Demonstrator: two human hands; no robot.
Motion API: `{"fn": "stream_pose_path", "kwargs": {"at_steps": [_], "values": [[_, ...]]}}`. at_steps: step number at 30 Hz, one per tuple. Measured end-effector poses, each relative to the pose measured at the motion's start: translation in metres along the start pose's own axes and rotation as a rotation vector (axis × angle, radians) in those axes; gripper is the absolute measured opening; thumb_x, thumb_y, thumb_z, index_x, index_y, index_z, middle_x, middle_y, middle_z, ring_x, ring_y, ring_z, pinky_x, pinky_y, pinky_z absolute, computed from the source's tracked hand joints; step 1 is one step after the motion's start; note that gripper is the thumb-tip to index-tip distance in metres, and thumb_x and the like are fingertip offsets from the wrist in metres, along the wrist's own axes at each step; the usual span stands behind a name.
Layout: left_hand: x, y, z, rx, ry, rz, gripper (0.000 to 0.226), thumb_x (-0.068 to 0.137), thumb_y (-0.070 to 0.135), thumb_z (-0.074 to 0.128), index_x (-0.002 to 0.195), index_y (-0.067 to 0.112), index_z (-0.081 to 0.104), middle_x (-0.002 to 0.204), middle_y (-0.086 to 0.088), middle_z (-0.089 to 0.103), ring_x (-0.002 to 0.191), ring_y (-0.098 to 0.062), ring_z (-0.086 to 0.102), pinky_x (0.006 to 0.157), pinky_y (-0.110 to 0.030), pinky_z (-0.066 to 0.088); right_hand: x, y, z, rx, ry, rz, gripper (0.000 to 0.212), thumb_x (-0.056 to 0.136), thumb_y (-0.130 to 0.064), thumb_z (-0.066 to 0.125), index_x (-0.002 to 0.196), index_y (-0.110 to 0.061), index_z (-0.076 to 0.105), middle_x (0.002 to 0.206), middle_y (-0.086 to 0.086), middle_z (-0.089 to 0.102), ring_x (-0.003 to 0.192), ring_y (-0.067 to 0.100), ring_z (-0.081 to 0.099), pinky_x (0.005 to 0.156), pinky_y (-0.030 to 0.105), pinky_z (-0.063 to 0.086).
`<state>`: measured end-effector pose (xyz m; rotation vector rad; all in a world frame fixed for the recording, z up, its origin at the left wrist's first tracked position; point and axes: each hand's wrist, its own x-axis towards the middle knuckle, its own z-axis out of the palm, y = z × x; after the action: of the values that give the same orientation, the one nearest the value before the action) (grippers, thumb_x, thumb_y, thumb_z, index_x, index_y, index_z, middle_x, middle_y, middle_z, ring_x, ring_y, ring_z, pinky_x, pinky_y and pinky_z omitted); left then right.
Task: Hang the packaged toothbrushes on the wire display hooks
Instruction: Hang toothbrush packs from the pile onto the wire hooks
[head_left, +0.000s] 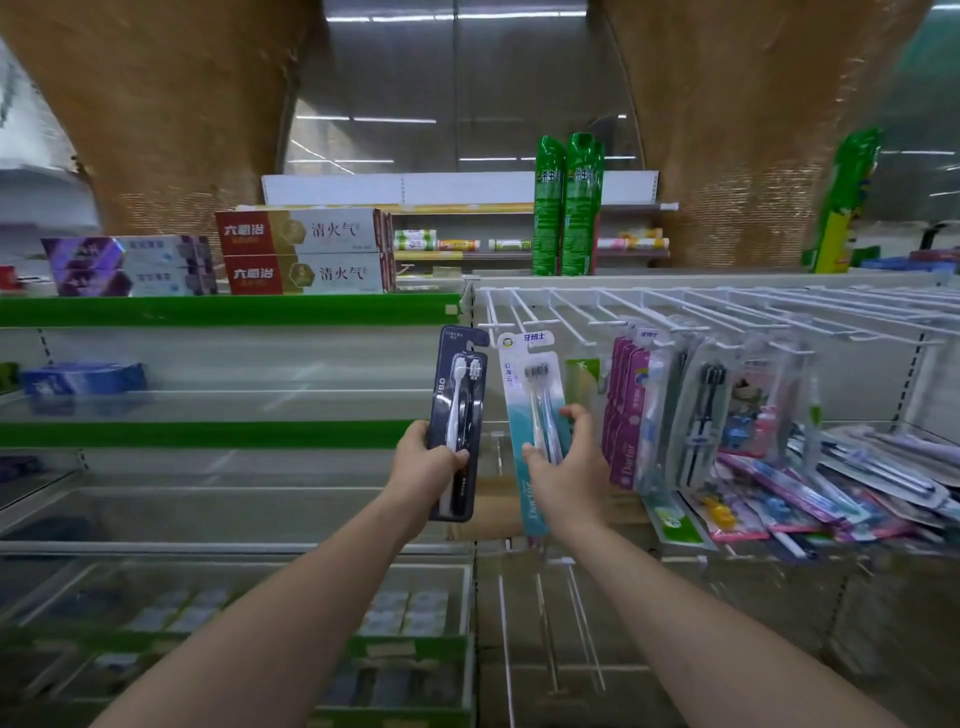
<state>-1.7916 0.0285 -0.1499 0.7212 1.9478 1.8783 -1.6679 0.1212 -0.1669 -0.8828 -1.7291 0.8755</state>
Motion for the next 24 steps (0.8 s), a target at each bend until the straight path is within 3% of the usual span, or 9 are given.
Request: {"fn": "stream_pose_path", "kwargs": {"at_steps": [5,10,14,19,24], "values": [[0.004,-0.002,-0.001,-0.020,0.010,0.032,0.033,0.087,-0.009,0.066,0.103,0.018,0.059,0.103,-0.008,0.070,0.100,-0.026,0.067,0.089,-0.043,0.056,0.011,0.000,0.003,-0.104,0.012,-0.030,0.059,0.087,-0.026,0.073,0.136,-0.027,0.040,0.125,0.005,0.057,0.110,0.028,0.058,0.093,0.046,0.051],[0.003,-0.002,-0.009,-0.025,-0.021,0.046,0.035,0.087,-0.011,0.065,0.111,0.014,0.059,0.102,-0.005,0.068,0.093,-0.020,0.064,0.069,-0.030,0.050,0.014,0.000,0.005,-0.167,-0.003,-0.015,0.060,0.090,-0.021,0.070,0.141,-0.022,0.038,0.129,0.008,0.053,0.114,0.028,0.055,0.089,0.036,0.046],[0.002,-0.001,-0.011,-0.038,-0.035,0.051,0.035,0.087,-0.011,0.065,0.108,0.016,0.059,0.103,-0.007,0.068,0.095,-0.022,0.065,0.073,-0.034,0.052,0.011,0.002,0.002,-0.170,-0.028,0.034,0.067,0.091,-0.023,0.070,0.147,-0.018,0.035,0.131,0.011,0.052,0.117,0.030,0.055,0.095,0.038,0.046],[-0.003,-0.002,-0.012,-0.022,-0.065,0.071,0.034,0.087,-0.009,0.066,0.108,0.017,0.059,0.106,-0.008,0.069,0.100,-0.024,0.066,0.090,-0.044,0.055,0.005,0.004,-0.001,-0.161,-0.047,0.056,0.073,0.089,-0.026,0.074,0.149,-0.015,0.035,0.134,0.010,0.053,0.122,0.029,0.054,0.100,0.041,0.047],[-0.007,-0.005,-0.014,-0.024,-0.085,0.068,0.036,0.087,-0.009,0.066,0.109,0.018,0.059,0.106,-0.006,0.069,0.101,-0.022,0.065,0.089,-0.043,0.053,0.001,0.004,-0.002,-0.167,-0.052,0.070,0.072,0.090,-0.029,0.073,0.150,-0.017,0.035,0.137,0.008,0.054,0.124,0.028,0.054,0.102,0.041,0.047]]}}
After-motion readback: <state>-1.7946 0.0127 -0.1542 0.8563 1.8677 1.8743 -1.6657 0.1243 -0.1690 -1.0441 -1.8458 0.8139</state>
